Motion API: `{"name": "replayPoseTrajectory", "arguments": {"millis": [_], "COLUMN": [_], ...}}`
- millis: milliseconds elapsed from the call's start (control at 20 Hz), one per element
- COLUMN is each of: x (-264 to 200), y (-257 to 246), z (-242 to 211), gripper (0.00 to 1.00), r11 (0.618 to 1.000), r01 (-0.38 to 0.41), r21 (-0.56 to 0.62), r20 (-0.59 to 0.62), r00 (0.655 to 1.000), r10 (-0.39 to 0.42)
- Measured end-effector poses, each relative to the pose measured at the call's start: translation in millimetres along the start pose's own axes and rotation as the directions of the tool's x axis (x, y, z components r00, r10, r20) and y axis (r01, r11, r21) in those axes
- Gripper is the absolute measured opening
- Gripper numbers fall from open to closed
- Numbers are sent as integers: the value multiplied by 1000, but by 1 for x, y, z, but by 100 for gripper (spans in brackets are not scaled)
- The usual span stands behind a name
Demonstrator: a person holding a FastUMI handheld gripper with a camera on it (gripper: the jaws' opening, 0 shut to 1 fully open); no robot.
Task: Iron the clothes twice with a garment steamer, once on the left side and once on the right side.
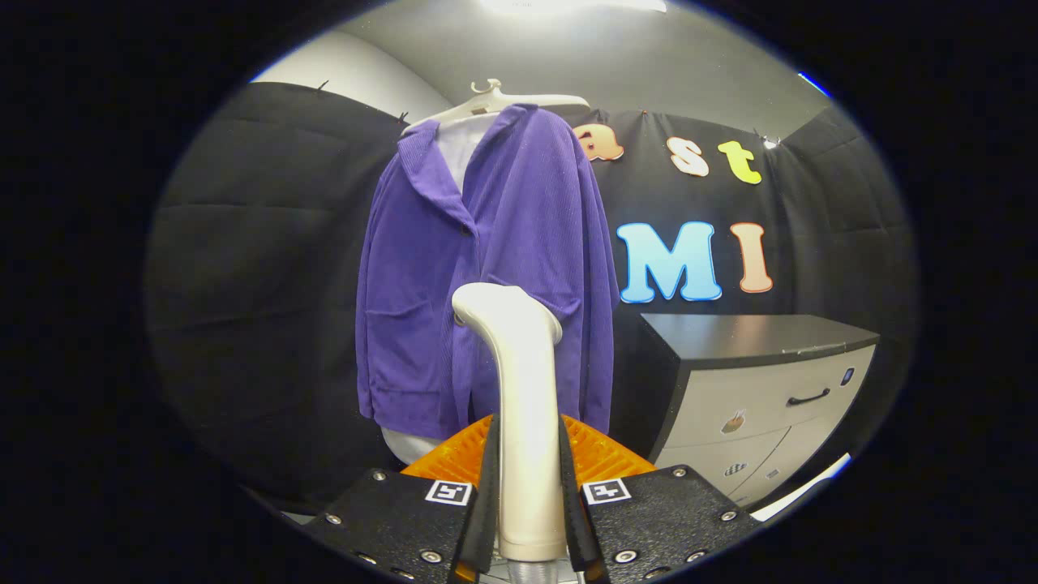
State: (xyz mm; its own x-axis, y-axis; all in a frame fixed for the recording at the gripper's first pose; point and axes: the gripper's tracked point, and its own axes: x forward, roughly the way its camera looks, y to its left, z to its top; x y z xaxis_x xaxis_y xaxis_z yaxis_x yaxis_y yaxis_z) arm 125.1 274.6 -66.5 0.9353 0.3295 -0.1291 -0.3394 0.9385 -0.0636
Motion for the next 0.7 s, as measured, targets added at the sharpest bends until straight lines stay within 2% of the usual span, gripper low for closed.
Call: {"name": "replayPoseTrajectory", "arguments": {"millis": [300, 700], "x": [9, 25], "y": [24, 73], "z": [97, 202], "gripper": [35, 35], "r11": [999, 994], "r01": [-37, -103], "r21": [3, -24], "r20": [161, 330], "r00": [986, 938], "r10": [36, 105]}}
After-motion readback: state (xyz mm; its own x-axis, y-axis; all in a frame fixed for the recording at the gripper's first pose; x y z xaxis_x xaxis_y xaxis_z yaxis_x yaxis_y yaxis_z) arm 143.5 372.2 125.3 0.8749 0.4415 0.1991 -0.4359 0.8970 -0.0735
